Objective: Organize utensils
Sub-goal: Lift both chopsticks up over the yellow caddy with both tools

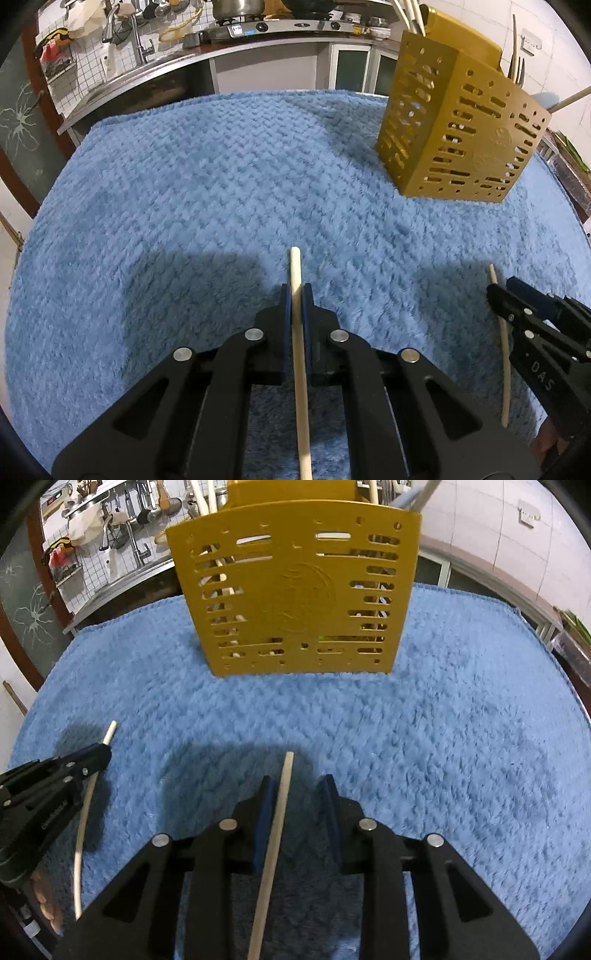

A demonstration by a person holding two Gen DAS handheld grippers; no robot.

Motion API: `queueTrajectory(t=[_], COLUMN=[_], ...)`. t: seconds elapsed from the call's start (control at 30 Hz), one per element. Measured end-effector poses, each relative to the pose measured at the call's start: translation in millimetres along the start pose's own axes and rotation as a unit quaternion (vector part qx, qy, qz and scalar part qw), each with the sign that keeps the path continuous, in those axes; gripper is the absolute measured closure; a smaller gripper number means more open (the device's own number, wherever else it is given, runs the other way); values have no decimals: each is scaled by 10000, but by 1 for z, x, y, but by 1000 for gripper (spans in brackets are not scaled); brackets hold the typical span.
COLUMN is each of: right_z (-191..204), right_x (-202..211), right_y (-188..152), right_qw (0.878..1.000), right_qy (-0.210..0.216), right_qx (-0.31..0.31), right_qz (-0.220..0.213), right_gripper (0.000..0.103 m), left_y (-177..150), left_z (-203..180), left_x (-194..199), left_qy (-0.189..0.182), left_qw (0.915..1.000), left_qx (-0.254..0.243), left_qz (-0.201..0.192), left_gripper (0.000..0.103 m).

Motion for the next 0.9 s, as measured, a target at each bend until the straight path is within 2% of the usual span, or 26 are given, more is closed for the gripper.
queueTrajectory(t=[0.13,0.3,0.37,0.63,0.9], right_z=[1,0,-1,-11,-27], right_x=[-5,-6,-3,34,83], right_y=[3,8,10,32,58], right_qw=[9999,10000,10000,9986,9916], right_qy=[-119,-72,11,331,752], right_qx=[45,1,-14,-58,-80], right_qz=[4,43,32,-420,-1053], right_gripper=[78,95,96,98,98], left_y=[1,2,5,24,51], left_z=[1,0,1,-11,-27], left_x=[-2,-2,-1,35,85], left_qy=[-57,-102,-186,-402,-751], left_qw=[10000,9999,9997,9983,9916], left_qx=[32,68,147,210,231], left_qz=[54,103,97,-366,-1032], left_gripper=[98,98,99,99,98])
Point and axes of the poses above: each gripper's, at about its wrist camera, not at the fingertips, and x roughly against the way its jaws point, z to its left, y to its top, the point moved 10 cm from there along -x, roughly the way its jaws point, and after that the axes turned 12 degrees about y, right-handed, at the moved point
